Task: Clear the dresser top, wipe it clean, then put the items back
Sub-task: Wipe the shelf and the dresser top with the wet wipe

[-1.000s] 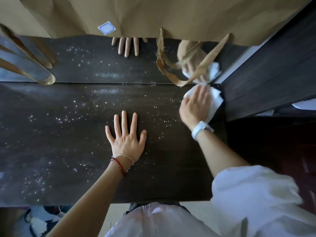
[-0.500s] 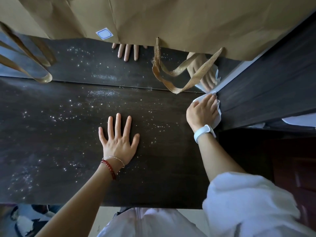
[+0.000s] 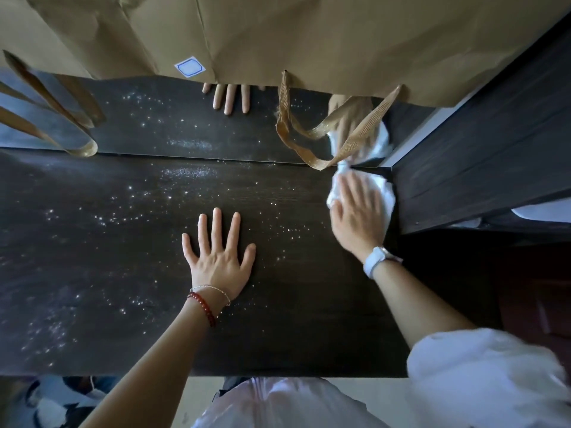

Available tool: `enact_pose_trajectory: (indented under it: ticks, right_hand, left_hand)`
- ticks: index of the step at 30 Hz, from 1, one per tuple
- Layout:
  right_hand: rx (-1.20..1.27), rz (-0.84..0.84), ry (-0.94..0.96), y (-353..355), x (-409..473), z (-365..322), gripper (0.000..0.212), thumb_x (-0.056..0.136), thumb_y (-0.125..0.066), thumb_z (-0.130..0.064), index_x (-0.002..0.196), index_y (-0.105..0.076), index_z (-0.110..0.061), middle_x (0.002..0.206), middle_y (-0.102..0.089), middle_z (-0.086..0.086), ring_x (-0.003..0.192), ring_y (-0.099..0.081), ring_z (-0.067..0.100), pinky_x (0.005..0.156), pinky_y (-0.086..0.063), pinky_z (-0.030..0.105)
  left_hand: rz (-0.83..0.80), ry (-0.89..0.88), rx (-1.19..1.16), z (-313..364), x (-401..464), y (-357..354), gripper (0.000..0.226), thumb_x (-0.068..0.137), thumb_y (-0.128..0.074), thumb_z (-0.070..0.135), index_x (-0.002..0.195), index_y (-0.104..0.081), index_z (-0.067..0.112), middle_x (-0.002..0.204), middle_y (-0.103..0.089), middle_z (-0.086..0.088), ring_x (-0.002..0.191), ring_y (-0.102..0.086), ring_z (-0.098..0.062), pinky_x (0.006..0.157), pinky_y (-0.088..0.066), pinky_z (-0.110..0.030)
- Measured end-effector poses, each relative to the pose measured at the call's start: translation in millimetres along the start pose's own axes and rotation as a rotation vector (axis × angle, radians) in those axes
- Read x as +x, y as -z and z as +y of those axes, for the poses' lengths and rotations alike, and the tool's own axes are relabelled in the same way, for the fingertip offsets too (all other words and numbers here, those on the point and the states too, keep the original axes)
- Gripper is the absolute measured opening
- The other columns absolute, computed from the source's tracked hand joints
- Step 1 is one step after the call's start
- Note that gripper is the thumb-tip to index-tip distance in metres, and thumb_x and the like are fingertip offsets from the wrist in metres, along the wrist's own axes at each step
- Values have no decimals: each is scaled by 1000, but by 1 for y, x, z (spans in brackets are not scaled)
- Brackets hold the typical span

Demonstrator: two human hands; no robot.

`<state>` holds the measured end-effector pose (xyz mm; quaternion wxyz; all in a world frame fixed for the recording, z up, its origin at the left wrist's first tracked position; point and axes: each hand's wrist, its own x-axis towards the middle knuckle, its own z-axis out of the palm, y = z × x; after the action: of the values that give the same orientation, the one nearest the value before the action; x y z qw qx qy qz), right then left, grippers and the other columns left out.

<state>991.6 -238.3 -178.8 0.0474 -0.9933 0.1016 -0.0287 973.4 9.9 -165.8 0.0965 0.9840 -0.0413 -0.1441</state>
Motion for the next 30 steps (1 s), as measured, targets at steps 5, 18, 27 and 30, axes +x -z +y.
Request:
enact_pose_trajectory:
  ticks: [5,18,27,30]
  right_hand:
    - [105,-33,-297,4,5,-26,62,86,-17,-35,142,-27,-11,150,-29,12,138,-23,31,113,-17,46]
    - [-19,-157,434,1,-51,-42,52,91,-25,-31,141,-28,-21,148,-34,6,137,-28,28,111,-14,43]
    - [103,-225,702,7,-166,-144,55,88,-34,-35,142,-26,-26,152,-27,0,140,-20,22,112,-13,44]
    - [70,-218,758,5,-166,-128,54,89,-34,-35,142,-25,-31,152,-27,-2,140,-22,20,113,-12,41]
  left_hand:
    - [-10,4,-47,0,-1,3,63,85,-18,59,142,-5,37,155,5,3,141,13,-19,111,11,-49]
    - [148,14,-98,-42,-31,16,56,85,-27,39,135,-39,17,148,-31,-9,139,-19,-30,110,-10,-53]
    - [134,204,-155,-62,-59,14,58,84,-26,39,139,-31,21,153,-18,-6,141,-6,-28,110,-1,-56]
    - [89,199,-109,-74,-74,11,58,85,-26,39,140,-27,22,154,-14,-7,141,-3,-30,110,2,-58]
